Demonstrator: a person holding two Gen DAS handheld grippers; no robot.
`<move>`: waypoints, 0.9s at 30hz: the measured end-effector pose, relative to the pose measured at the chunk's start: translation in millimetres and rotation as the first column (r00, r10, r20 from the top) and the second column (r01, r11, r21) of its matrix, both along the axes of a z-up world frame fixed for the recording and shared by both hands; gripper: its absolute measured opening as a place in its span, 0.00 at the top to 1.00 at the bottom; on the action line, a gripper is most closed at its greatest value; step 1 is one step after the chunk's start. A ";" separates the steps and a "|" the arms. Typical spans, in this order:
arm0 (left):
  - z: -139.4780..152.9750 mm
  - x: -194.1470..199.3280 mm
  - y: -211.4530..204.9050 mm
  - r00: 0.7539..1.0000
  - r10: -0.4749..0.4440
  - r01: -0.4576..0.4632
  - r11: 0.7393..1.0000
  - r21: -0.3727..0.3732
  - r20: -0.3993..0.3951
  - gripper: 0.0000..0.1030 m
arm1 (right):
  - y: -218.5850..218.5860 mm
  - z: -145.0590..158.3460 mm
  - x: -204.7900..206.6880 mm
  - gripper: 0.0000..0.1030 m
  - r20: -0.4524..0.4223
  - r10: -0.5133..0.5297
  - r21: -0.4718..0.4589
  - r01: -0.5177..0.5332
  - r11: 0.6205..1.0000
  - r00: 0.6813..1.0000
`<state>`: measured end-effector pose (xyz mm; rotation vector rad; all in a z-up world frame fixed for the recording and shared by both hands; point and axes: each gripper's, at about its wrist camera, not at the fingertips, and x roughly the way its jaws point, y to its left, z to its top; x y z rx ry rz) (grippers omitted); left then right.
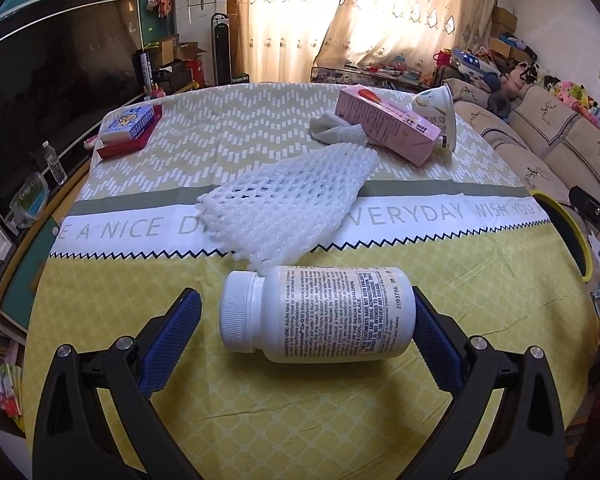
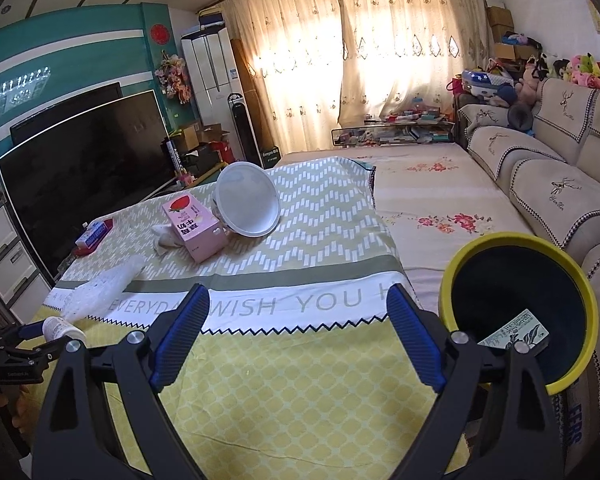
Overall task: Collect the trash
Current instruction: 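Grasp the white pill bottle with the left gripper, then carry the pill bottle with the left gripper over the bin and release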
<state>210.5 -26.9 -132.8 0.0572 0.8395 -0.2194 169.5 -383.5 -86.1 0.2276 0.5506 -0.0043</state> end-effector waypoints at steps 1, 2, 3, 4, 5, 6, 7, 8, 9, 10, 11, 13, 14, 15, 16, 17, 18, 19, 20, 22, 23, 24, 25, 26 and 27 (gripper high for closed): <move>-1.4 0.4 -1.2 1.000 -0.003 0.003 1.000 0.006 -0.006 0.05 | -0.5 -0.3 0.8 0.17 -0.003 0.001 0.005 -0.001 1.000 1.000; -3.4 1.6 -2.8 1.000 -0.008 0.008 1.000 0.009 -0.016 0.05 | -1.1 -0.8 1.6 0.17 -0.006 0.003 0.009 -0.002 1.000 1.000; -4.9 1.9 -3.6 1.000 -0.010 0.010 1.000 0.010 -0.022 0.05 | -1.2 -1.3 1.7 0.17 -0.008 0.003 0.013 -0.003 1.000 1.000; -6.4 2.6 -4.1 0.999 -0.010 0.010 1.000 0.012 -0.031 0.05 | -1.6 -1.6 2.1 0.17 -0.009 0.003 0.016 -0.003 1.000 1.000; -7.3 3.5 -5.1 0.999 -0.013 0.013 1.000 0.012 -0.038 0.05 | -2.0 -1.9 2.5 0.17 -0.010 0.004 0.021 -0.003 1.000 1.000; -7.6 3.9 -5.3 0.999 -0.016 0.017 1.000 0.008 -0.039 0.05 | -2.5 -2.2 2.7 0.17 -0.011 0.004 0.024 -0.003 1.000 1.000; -7.6 4.1 -4.9 0.999 -0.020 0.020 1.000 0.001 -0.040 0.11 | -3.4 -2.4 3.0 0.17 -0.011 0.004 0.028 -0.003 1.000 1.000; -7.5 4.4 -4.2 0.999 -0.022 0.021 1.000 -0.010 -0.042 0.17 | -3.8 -2.9 2.8 0.17 -0.011 0.004 0.030 -0.004 1.000 1.000; -7.7 4.5 -2.9 0.999 -0.018 0.017 1.000 -0.016 -0.045 0.18 | -4.2 -3.2 2.7 0.17 -0.010 0.004 0.033 -0.004 0.999 1.000; -7.3 4.2 -1.7 0.999 -0.013 0.013 1.000 -0.021 -0.044 0.18 | -4.4 -3.1 2.3 0.17 -0.010 0.004 0.033 -0.004 0.999 1.000; -6.1 2.6 -1.4 0.999 -0.012 0.011 1.000 -0.021 -0.039 0.18 | -4.8 -3.1 2.6 0.17 -0.010 0.006 0.033 -0.006 0.999 1.000; -2.2 -2.3 -2.2 1.000 -0.013 0.013 1.000 -0.011 -0.023 0.18 | -4.1 -2.8 3.1 0.17 -0.010 0.008 0.032 -0.007 0.999 1.000; 0.8 -5.7 -2.7 1.000 -0.015 0.015 1.000 -0.006 -0.014 0.18 | -4.0 -2.6 3.0 0.17 -0.008 0.007 0.032 -0.007 0.999 1.000; 5.1 -9.9 -4.2 1.000 -0.020 0.020 1.000 0.002 0.000 0.18 | -3.6 -2.5 2.7 0.17 -0.007 0.008 0.030 -0.008 1.000 1.000; 9.8 -13.5 -5.9 1.000 -0.025 0.025 1.000 0.010 0.014 0.18 | -3.5 -2.3 2.3 0.17 -0.005 0.008 0.029 -0.008 1.000 1.000; 13.1 -15.9 -7.2 0.999 -0.027 0.027 1.000 0.014 0.022 0.18 | -3.4 -1.8 1.4 0.17 -0.002 0.006 0.024 -0.006 1.000 1.000; 18.3 -18.8 -9.5 0.999 -0.035 0.034 0.999 0.015 0.033 0.18 | -3.0 -1.0 0.4 0.17 0.000 0.000 0.011 0.000 1.000 1.000; 23.9 -21.5 -12.5 0.998 -0.044 0.044 0.999 0.012 0.044 0.18 | -3.2 -0.3 -1.0 0.17 0.004 -0.007 -0.003 0.007 1.000 1.000; 29.2 -23.9 -15.3 0.997 -0.054 0.054 0.999 0.008 0.054 0.18 | -4.3 1.0 -3.1 0.17 0.008 -0.018 -0.022 0.019 1.000 1.000; 38.9 -27.9 -23.2 0.994 -0.077 0.077 0.997 0.003 0.073 0.18 | -10.1 3.8 -7.1 0.17 0.013 -0.040 -0.037 0.040 0.998 0.999; 42.3 -29.9 -26.9 0.993 -0.088 0.088 0.996 0.002 0.081 0.18 | -14.6 5.2 -8.9 0.17 0.016 -0.049 -0.034 0.049 0.998 0.999; 47.2 -31.7 -34.9 0.990 -0.108 0.108 0.994 0.000 0.091 0.18 | -18.9 6.2 -10.6 0.17 0.018 -0.057 -0.031 0.058 0.998 0.998; 50.5 -32.8 -41.7 0.988 -0.124 0.125 0.992 -0.002 0.097 0.18 | -25.1 7.3 -13.3 0.17 0.021 -0.073 -0.032 0.073 0.997 0.997; 54.0 -33.3 -51.3 0.984 -0.148 0.150 0.989 -0.008 0.101 0.18 | -29.7 7.9 -15.1 0.17 0.021 -0.082 -0.034 0.082 0.996 0.996; 56.0 -33.3 -59.4 0.981 -0.167 0.169 0.986 -0.012 0.101 0.18 | -35.1 8.2 -17.2 0.17 0.020 -0.093 -0.035 0.094 0.995 0.995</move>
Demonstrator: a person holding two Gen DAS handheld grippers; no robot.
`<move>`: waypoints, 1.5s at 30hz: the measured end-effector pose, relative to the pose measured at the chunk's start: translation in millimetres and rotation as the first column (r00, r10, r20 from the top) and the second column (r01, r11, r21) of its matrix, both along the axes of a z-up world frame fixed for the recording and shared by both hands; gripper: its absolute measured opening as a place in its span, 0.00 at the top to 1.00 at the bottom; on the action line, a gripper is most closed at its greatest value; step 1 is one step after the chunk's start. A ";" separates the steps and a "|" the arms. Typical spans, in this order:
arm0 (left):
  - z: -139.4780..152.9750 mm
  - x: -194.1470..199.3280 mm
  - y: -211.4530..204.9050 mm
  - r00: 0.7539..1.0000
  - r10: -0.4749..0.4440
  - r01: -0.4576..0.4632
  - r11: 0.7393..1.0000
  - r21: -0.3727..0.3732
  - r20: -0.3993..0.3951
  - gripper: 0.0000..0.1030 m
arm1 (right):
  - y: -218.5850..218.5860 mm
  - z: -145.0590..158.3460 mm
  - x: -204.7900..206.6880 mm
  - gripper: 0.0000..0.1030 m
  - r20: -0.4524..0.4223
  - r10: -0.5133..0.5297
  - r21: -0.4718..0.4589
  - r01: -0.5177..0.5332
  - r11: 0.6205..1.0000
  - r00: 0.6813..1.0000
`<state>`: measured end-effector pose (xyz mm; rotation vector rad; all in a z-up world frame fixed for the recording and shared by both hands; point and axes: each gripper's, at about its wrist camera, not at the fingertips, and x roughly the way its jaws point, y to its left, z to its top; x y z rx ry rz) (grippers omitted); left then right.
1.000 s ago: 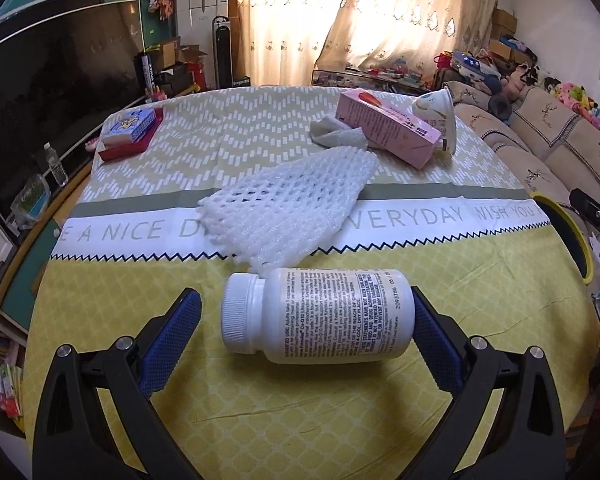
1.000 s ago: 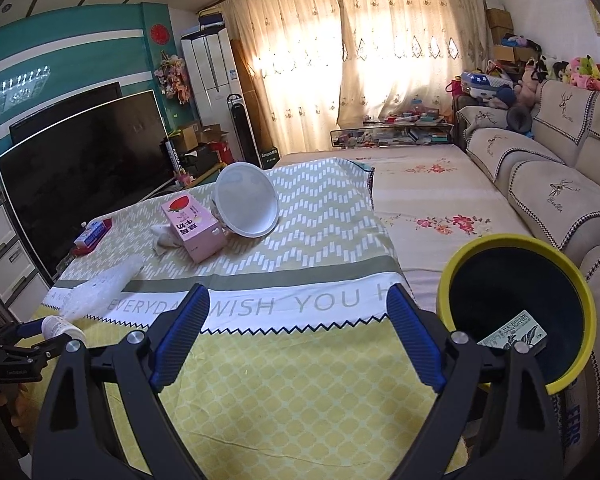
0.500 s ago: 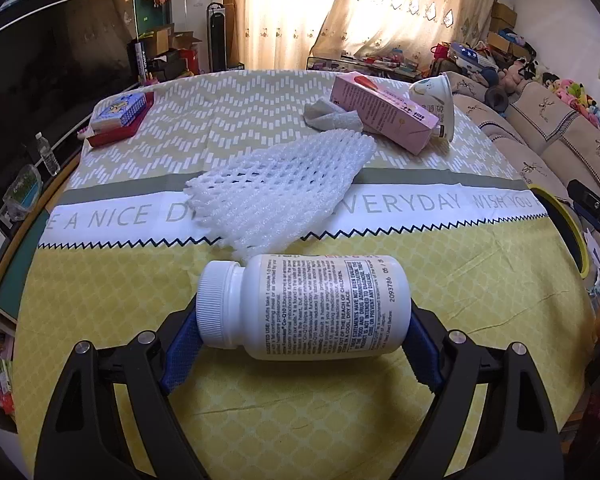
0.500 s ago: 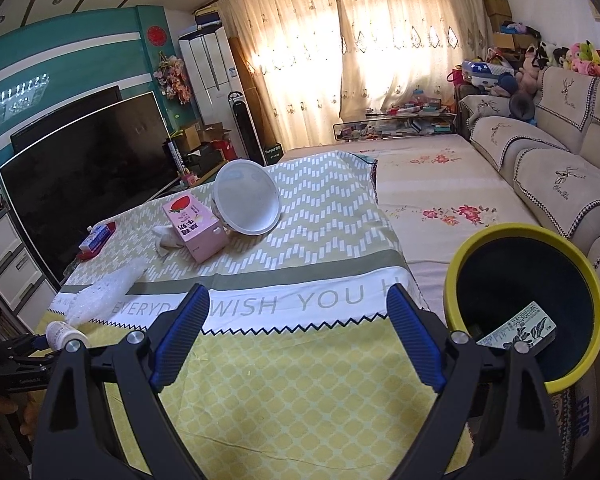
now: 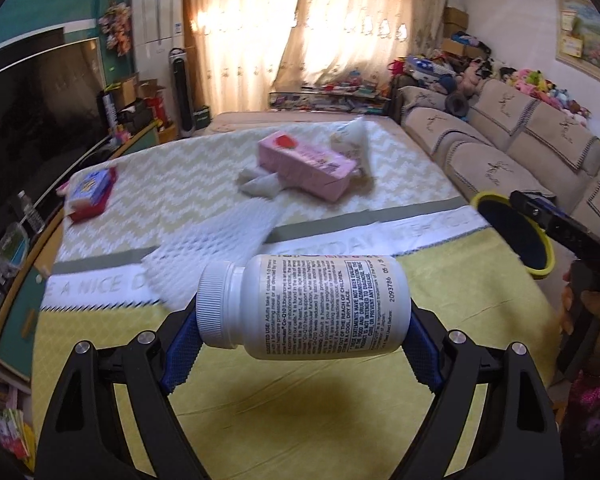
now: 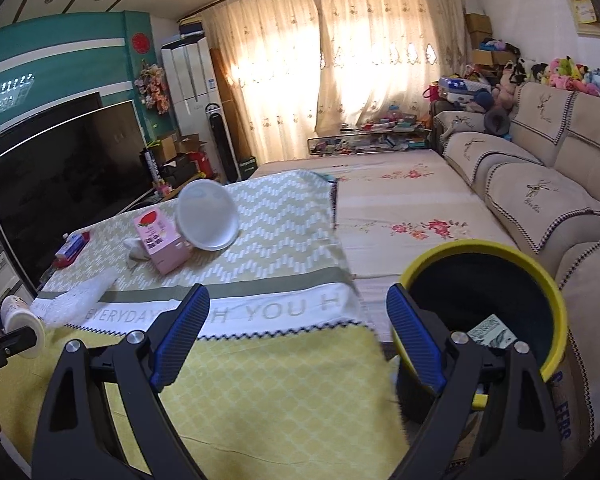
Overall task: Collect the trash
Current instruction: 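Carry the pill bottle with the left gripper over the bin and release, then move both grippers back over the table toward the paper bowl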
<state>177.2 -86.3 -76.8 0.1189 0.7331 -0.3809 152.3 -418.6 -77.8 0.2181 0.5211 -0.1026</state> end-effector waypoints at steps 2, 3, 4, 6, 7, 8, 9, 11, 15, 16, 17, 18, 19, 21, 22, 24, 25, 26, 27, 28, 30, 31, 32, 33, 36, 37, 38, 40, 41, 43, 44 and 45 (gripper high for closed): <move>3.6 0.5 -21.2 0.999 -0.052 0.052 0.999 -0.008 -0.005 0.18 | -13.2 0.0 -5.2 0.17 -0.002 -0.029 0.002 0.029 1.000 1.000; 4.0 0.8 -32.2 0.997 -0.075 0.075 0.997 -0.010 -0.007 0.18 | -20.6 -0.6 -8.0 0.17 -0.006 -0.045 0.003 0.045 0.999 0.999; 5.3 1.5 -45.5 0.994 -0.106 0.106 0.994 -0.013 -0.009 0.18 | -25.4 -1.6 -10.0 0.17 -0.009 -0.056 0.003 0.056 0.998 0.998; 7.2 2.9 -69.6 0.987 -0.158 0.158 0.987 -0.019 -0.013 0.18 | -40.8 -4.2 -15.8 0.17 -0.015 -0.089 0.004 0.089 0.996 0.996; 8.4 3.9 -83.3 0.982 -0.186 0.186 0.982 -0.024 -0.014 0.18 | -48.3 -5.6 -18.7 0.17 -0.018 -0.105 0.007 0.105 0.994 0.994; 9.6 4.9 -99.1 0.976 -0.217 0.216 0.976 -0.028 -0.014 0.18 | -56.2 -7.1 -21.4 0.17 -0.022 -0.120 0.009 0.120 0.993 0.993; 9.2 6.1 -111.6 0.970 -0.241 0.240 0.970 -0.031 -0.016 0.18 | -63.3 -8.3 -24.1 0.17 -0.025 -0.134 0.010 0.134 0.991 0.991; 10.1 8.5 -143.9 0.953 -0.301 0.300 0.953 -0.040 -0.022 0.18 | -77.9 -11.2 -29.4 0.17 -0.029 -0.168 0.005 0.168 0.986 0.985; 8.2 13.4 -206.8 0.916 -0.400 0.398 0.916 -0.042 -0.038 0.18 | -110.8 -15.7 -44.6 0.17 -0.039 -0.245 0.000 0.245 0.969 0.969; 7.3 14.4 -222.4 0.906 -0.421 0.420 0.907 -0.042 -0.042 0.18 | -116.4 -16.9 -47.4 0.17 -0.040 -0.258 -0.001 0.258 0.966 0.965; 6.1 15.6 -236.4 0.896 -0.442 0.441 0.897 -0.044 -0.046 0.18 | -124.0 -18.0 -50.6 0.17 -0.043 -0.275 -0.004 0.276 0.961 0.960; 4.5 17.4 -253.1 0.884 -0.465 0.463 0.885 -0.044 -0.053 0.18 | -129.8 -18.5 -52.5 0.17 -0.046 -0.288 -0.006 0.288 0.958 0.956; 2.9 19.4 -269.0 0.874 -0.483 0.482 0.875 -0.039 -0.058 0.18 | -137.8 -19.5 -55.6 0.17 -0.050 -0.308 -0.012 0.308 0.951 0.950; 0.2 24.1 -296.1 0.857 -0.512 0.511 0.859 -0.030 -0.060 0.18 | -148.2 -20.7 -59.9 0.17 -0.053 -0.332 -0.017 0.332 0.943 0.942; -1.7 27.1 -309.9 0.849 -0.524 0.524 0.851 -0.021 -0.064 0.18 | -154.2 -21.7 -62.4 0.17 -0.054 -0.346 -0.017 0.346 0.938 0.937; -7.1 34.0 -339.7 0.834 -0.546 0.547 0.837 -0.006 -0.082 0.18 | -164.2 -23.8 -65.8 0.17 -0.060 -0.365 -0.013 0.365 0.931 0.929; -11.8 39.3 -351.1 0.829 -0.553 0.554 0.832 -0.005 -0.090 0.18 | -169.8 -25.2 -68.0 0.17 -0.064 -0.375 -0.011 0.375 0.927 0.925; -15.5 43.0 -363.0 0.822 -0.560 0.563 0.827 -0.002 -0.101 0.18 | -174.2 -26.4 -70.0 0.17 -0.068 -0.383 -0.010 0.383 0.924 0.921; -19.6 44.9 -377.9 0.815 -0.569 0.573 0.820 0.002 -0.112 0.18 | -176.1 -27.3 -70.7 0.17 -0.071 -0.389 -0.010 0.389 0.921 0.919; -22.9 46.2 -389.7 0.810 -0.575 0.580 0.815 0.007 -0.117 0.18 | -179.4 -28.5 -71.3 0.17 -0.076 -0.395 -0.009 0.396 0.918 0.915; -28.3 51.1 -411.2 0.805 -0.580 0.586 0.810 0.016 -0.122 0.18 | -185.3 -30.8 -74.2 0.17 -0.088 -0.422 -0.014 0.423 0.906 0.902; -31.0 53.3 -421.2 0.802 -0.584 0.591 0.807 0.021 -0.126 0.18 | -188.5 -31.1 -76.0 0.17 -0.089 -0.420 -0.005 0.421 0.907 0.903; -33.8 55.1 -429.6 0.800 -0.585 0.593 0.805 0.027 -0.132 0.18 | -191.4 -31.4 -78.1 0.17 -0.092 -0.426 -0.002 0.427 0.904 0.900; -37.9 57.0 -433.5 0.800 -0.584 0.593 0.805 0.032 -0.135 0.18 | -192.4 -31.0 -79.6 0.17 -0.090 -0.436 -0.006 0.437 0.900 0.896; -41.1 59.9 -444.1 0.807 -0.574 0.583 0.811 0.038 -0.137 0.16 | -196.8 -28.3 -83.5 0.17 -0.084 -0.448 -0.005 0.450 0.893 0.890; -39.8 59.4 -441.6 0.811 -0.570 0.578 0.815 0.032 -0.133 0.13 | -197.4 -27.2 -84.5 0.17 -0.081 -0.452 -0.006 0.453 0.892 0.889; -36.3 58.4 -438.1 0.816 -0.565 0.572 0.820 0.020 -0.123 0.12 | -195.6 -26.0 -84.7 0.17 -0.079 -0.453 -0.009 0.454 0.891 0.888; -29.2 54.4 -421.2 0.823 -0.559 0.563 0.826 0.013 -0.100 0.09 | -191.6 -23.9 -83.0 0.17 -0.078 -0.448 -0.009 0.449 0.893 0.890; -25.7 51.6 -412.7 0.827 -0.555 0.558 0.830 0.014 -0.089 0.09 | -188.9 -22.8 -81.8 0.17 -0.078 -0.444 -0.007 0.444 0.896 0.893; -11.9 44.7 -390.6 0.841 -0.538 0.539 0.842 -0.004 -0.059 0.09 | -182.8 -22.2 -78.6 0.17 -0.077 -0.427 -0.005 0.428 0.904 0.901; -2.3 39.9 -373.3 0.850 -0.525 0.525 0.851 -0.027 -0.035 0.09 | -179.7 -21.3 -76.1 0.17 -0.077 -0.417 -0.004 0.418 0.909 0.906; 4.8 35.6 -353.6 0.856 -0.517 0.516 0.856 -0.045 -0.018 0.08 | -174.4 -20.3 -72.4 0.17 -0.076 -0.400 -0.004 0.401 0.916 0.913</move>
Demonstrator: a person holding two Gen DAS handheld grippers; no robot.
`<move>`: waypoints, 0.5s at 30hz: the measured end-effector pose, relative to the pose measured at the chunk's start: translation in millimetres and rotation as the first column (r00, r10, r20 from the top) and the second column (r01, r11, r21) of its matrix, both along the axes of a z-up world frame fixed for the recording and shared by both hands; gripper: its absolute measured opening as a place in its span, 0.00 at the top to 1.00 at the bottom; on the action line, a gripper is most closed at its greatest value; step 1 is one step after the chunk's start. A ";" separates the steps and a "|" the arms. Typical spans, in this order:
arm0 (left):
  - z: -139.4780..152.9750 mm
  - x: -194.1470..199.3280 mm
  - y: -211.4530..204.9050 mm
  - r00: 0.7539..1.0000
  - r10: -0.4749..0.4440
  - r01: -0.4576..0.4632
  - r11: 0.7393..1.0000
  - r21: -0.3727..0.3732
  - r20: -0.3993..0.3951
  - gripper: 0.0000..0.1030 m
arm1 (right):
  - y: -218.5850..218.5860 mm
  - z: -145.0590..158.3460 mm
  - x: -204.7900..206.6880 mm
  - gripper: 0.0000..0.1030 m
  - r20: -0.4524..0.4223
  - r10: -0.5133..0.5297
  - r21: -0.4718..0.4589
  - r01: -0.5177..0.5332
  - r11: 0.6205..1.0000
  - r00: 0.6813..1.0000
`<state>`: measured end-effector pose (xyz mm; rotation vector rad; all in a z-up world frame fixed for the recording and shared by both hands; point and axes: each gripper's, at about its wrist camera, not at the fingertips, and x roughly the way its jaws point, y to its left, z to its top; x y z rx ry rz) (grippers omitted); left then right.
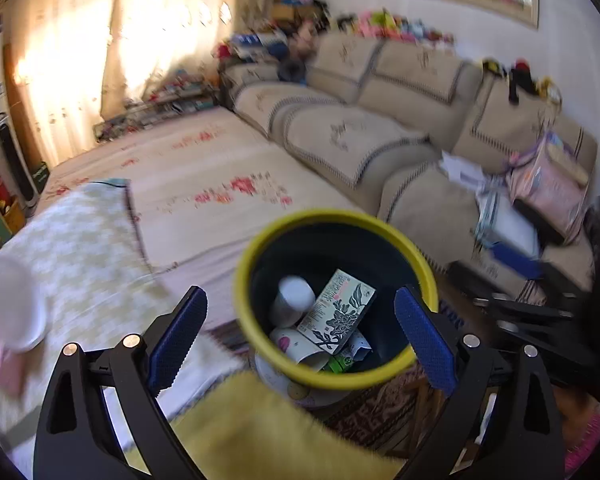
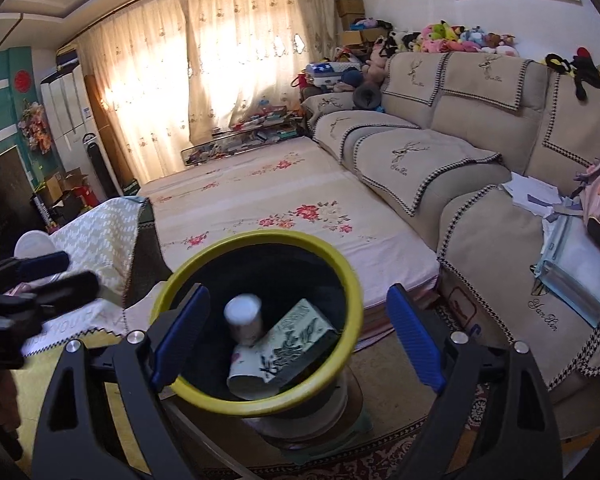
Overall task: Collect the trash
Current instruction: 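Move both grippers back over the table toward the paper bowl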
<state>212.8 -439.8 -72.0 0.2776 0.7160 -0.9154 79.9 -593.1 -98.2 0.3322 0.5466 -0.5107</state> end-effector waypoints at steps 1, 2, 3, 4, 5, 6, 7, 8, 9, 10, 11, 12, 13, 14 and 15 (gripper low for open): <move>6.8 -5.4 16.4 1.000 0.015 -0.014 1.000 -0.023 0.008 0.06 | 4.6 0.5 2.9 0.17 0.002 0.014 0.000 -0.014 1.000 1.000; 15.0 -12.9 39.5 0.999 0.042 -0.040 0.998 -0.052 0.027 0.06 | 10.9 1.4 7.1 0.17 0.005 0.036 0.002 -0.036 0.999 0.999; 19.3 -18.3 59.0 0.997 0.062 -0.059 0.996 -0.068 0.040 0.05 | 18.2 1.7 10.5 0.17 0.007 0.054 0.002 -0.054 0.999 0.999; 23.7 -24.0 80.5 0.995 0.088 -0.083 0.993 -0.082 0.055 0.05 | 27.8 3.9 18.3 0.17 0.009 0.087 0.004 -0.087 0.996 0.996; 28.0 -29.0 99.1 0.991 0.116 -0.110 0.990 -0.093 0.068 0.05 | 34.6 5.7 23.7 0.17 0.011 0.112 0.005 -0.112 0.994 0.994; 32.2 -34.7 122.6 0.984 0.155 -0.146 0.984 -0.104 0.083 0.05 | 40.9 7.3 28.0 0.17 0.014 0.133 0.005 -0.133 0.991 0.991; 35.1 -38.8 143.5 0.977 0.192 -0.182 0.977 -0.110 0.093 0.05 | 51.0 10.4 35.0 0.17 0.019 0.167 0.007 -0.167 0.986 0.986; 37.8 -43.2 167.7 0.964 0.242 -0.230 0.967 -0.112 0.107 0.05 | 60.3 13.4 41.5 0.17 0.025 0.198 0.011 -0.199 0.980 0.980; 39.7 -45.2 186.5 0.954 0.276 -0.263 0.958 -0.114 0.115 0.05 | 70.5 16.8 48.3 0.17 0.031 0.230 0.015 -0.231 0.973 0.973; 41.2 -47.9 203.4 0.942 0.311 -0.298 0.948 -0.116 0.122 0.05 | 79.0 20.4 54.6 0.17 0.036 0.261 0.016 -0.261 0.965 0.965; 43.0 -51.4 225.4 0.925 0.357 -0.343 0.932 -0.120 0.131 0.05 | 89.4 23.7 60.6 0.17 0.039 0.288 0.015 -0.289 0.957 0.957; 43.8 -53.9 240.2 0.914 0.383 -0.368 0.922 -0.123 0.137 0.05 | 101.8 27.3 68.2 0.17 0.041 0.321 0.012 -0.321 0.947 0.946; 44.5 -55.6 258.7 0.899 0.412 -0.397 0.909 -0.126 0.145 0.05 | 114.0 30.3 75.3 0.17 0.042 0.353 0.009 -0.353 0.935 0.935; 46.3 -58.0 273.8 0.886 0.438 -0.422 0.898 -0.127 0.155 0.05 | 125.0 33.4 81.1 0.17 0.043 0.379 0.009 -0.379 0.925 0.925; 48.0 -61.9 292.3 0.866 0.471 -0.454 0.881 -0.130 0.169 0.05 | 135.6 35.8 86.8 0.17 0.046 0.407 0.010 -0.408 0.913 0.912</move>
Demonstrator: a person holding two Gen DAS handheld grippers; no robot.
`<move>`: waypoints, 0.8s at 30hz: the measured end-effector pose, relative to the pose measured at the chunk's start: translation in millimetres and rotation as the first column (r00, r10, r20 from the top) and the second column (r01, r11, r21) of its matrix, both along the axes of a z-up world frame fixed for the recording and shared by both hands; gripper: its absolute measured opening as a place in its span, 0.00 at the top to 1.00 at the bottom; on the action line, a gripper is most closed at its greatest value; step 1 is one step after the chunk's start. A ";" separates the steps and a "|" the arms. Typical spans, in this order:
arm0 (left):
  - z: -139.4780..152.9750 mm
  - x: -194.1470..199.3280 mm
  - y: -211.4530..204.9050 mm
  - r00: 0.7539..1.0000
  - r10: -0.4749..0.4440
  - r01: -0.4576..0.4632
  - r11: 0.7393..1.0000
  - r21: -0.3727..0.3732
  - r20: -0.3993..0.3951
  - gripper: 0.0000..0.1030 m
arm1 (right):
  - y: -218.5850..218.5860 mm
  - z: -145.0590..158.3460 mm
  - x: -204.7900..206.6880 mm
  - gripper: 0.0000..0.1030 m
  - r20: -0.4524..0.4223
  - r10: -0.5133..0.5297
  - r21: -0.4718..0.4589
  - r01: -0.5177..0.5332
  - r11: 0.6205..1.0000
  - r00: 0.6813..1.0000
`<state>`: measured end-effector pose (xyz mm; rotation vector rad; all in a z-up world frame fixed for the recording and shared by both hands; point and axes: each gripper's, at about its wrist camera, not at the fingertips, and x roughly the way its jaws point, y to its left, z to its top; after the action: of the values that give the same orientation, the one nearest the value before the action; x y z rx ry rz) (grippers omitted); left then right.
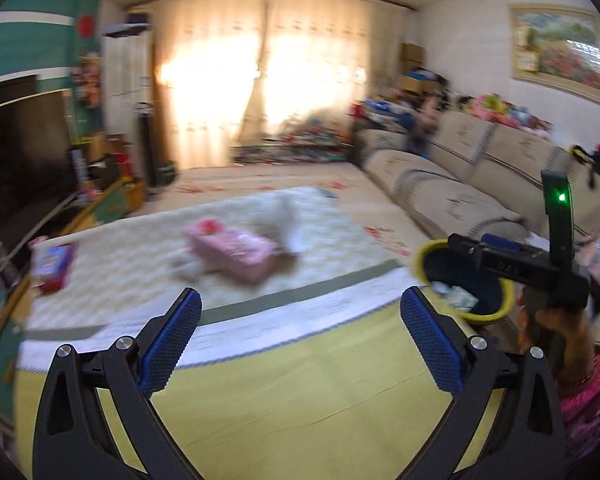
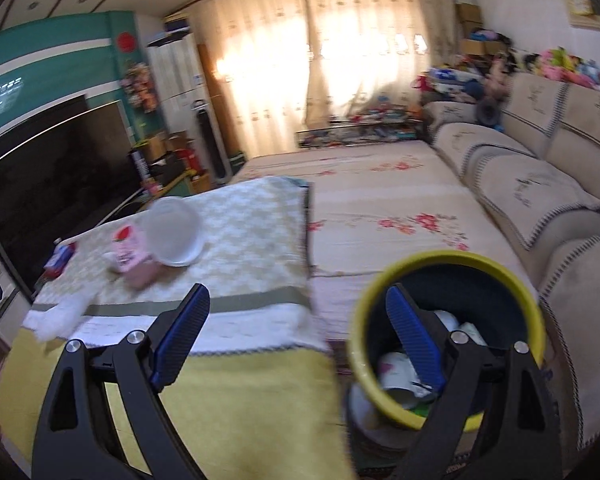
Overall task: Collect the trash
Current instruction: 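Move both grippers back over the table toward the paper bowl, then grasp the white paper bowl by its rim with the right gripper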
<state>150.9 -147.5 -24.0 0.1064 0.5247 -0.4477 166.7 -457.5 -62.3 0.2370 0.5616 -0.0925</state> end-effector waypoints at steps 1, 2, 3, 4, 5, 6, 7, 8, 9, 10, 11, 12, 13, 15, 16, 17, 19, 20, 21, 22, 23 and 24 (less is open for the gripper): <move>0.8 -1.4 12.9 1.000 0.018 -0.018 1.000 -0.002 0.007 0.05 | 13.0 2.3 7.9 0.17 -0.001 0.032 0.001 -0.032 0.999 0.999; 1.9 -3.2 26.0 0.999 0.036 -0.036 0.999 -0.007 0.014 0.05 | 25.5 4.0 15.6 0.17 -0.004 0.057 -0.004 -0.057 0.998 0.998; 3.3 -5.1 39.9 0.998 0.054 -0.054 0.998 -0.015 0.020 0.05 | 35.1 5.4 21.5 0.17 -0.005 0.072 -0.008 -0.073 0.997 0.997; 5.5 -7.9 56.9 0.997 0.075 -0.074 0.997 -0.028 0.028 0.05 | 47.8 6.8 27.6 0.17 -0.003 0.094 -0.012 -0.094 0.996 0.996; 6.5 -9.8 67.4 0.995 0.090 -0.089 0.995 -0.036 0.033 0.05 | 59.0 8.8 34.1 0.17 -0.002 0.114 -0.014 -0.114 0.993 0.993; 7.4 -11.4 79.1 0.994 0.104 -0.102 0.994 -0.042 0.038 0.05 | 71.4 9.9 41.8 0.17 -0.006 0.134 -0.020 -0.134 0.991 0.991; 8.0 -10.9 87.3 0.993 0.113 -0.111 0.993 -0.046 0.041 0.05 | 80.9 10.5 49.6 0.17 -0.012 0.150 -0.029 -0.150 0.988 0.989; 7.5 -11.4 96.2 0.991 0.123 -0.121 0.991 -0.050 0.043 0.05 | 90.2 9.7 53.4 0.17 -0.012 0.166 -0.035 -0.167 0.985 0.986; 7.3 -12.9 102.7 0.991 0.130 -0.128 0.990 -0.053 0.043 0.05 | 102.0 10.9 61.2 0.17 -0.014 0.188 -0.043 -0.189 0.981 0.982; 6.8 -13.2 108.0 0.989 0.139 -0.136 0.989 -0.056 0.042 0.05 | 110.8 11.4 66.9 0.17 -0.019 0.199 -0.052 -0.200 0.978 0.980; 5.4 -13.4 116.6 0.988 0.148 -0.146 0.987 -0.061 0.039 0.05 | 119.9 12.3 73.4 0.17 -0.024 0.212 -0.061 -0.213 0.975 0.977; 4.0 -14.4 120.0 0.988 0.152 -0.150 0.987 -0.064 0.038 0.05 | 127.7 12.3 79.6 0.17 -0.025 0.224 -0.066 -0.225 0.972 0.974; 2.4 -15.3 125.6 0.987 0.158 -0.156 0.985 -0.068 0.036 0.05 | 135.6 12.6 87.4 0.18 -0.027 0.237 -0.071 -0.239 0.969 0.971; -0.6 -16.4 128.3 0.985 0.167 -0.164 0.983 -0.076 0.031 0.05 | 145.8 11.4 100.6 0.23 -0.035 0.250 -0.078 -0.252 0.965 0.968; -1.5 -16.7 129.9 0.985 0.172 -0.169 0.982 -0.080 0.028 0.05 | 152.6 10.5 112.3 0.30 -0.046 0.253 -0.083 -0.256 0.963 0.966; -3.2 -15.3 133.0 0.984 0.177 -0.175 0.981 -0.084 0.025 0.05 | 156.3 8.7 121.6 0.37 -0.057 0.250 -0.087 -0.255 0.963 0.966; -5.3 -12.4 134.6 0.982 0.187 -0.185 0.979 -0.091 0.019 0.05 | 160.3 1.9 143.4 0.41 -0.083 0.231 -0.092 -0.238 0.967 0.969; -4.7 -10.4 134.3 0.982 0.191 -0.188 0.978 -0.094 0.016 0.05 | 160.6 -1.1 151.5 0.46 -0.094 0.220 -0.089 -0.228 0.970 0.971; -5.4 -10.2 136.6 0.981 0.194 -0.192 0.977 -0.096 0.014 0.05 | 160.2 -4.2 159.8 0.52 -0.105 0.209 -0.083 -0.218 0.973 0.972; -5.9 -9.1 136.8 0.980 0.198 -0.196 0.976 -0.095 0.013 0.05 | 158.9 -7.4 168.0 0.53 -0.116 0.199 -0.070 -0.208 0.976 0.973; -7.2 -8.7 138.9 0.979 0.202 -0.200 0.975 -0.094 0.011 0.05 | 156.6 -10.4 174.9 0.53 -0.126 0.190 -0.060 -0.199 0.978 0.974; -7.0 -7.6 138.5 0.979 0.205 -0.204 0.975 -0.093 0.009 0.05 | 156.1 -13.0 178.2 0.53 -0.131 0.188 -0.055 -0.196 0.979 0.973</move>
<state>143.4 -9.1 -31.0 -0.0315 0.4904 -0.2686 344.9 -301.3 -75.3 0.1107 0.7027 0.0619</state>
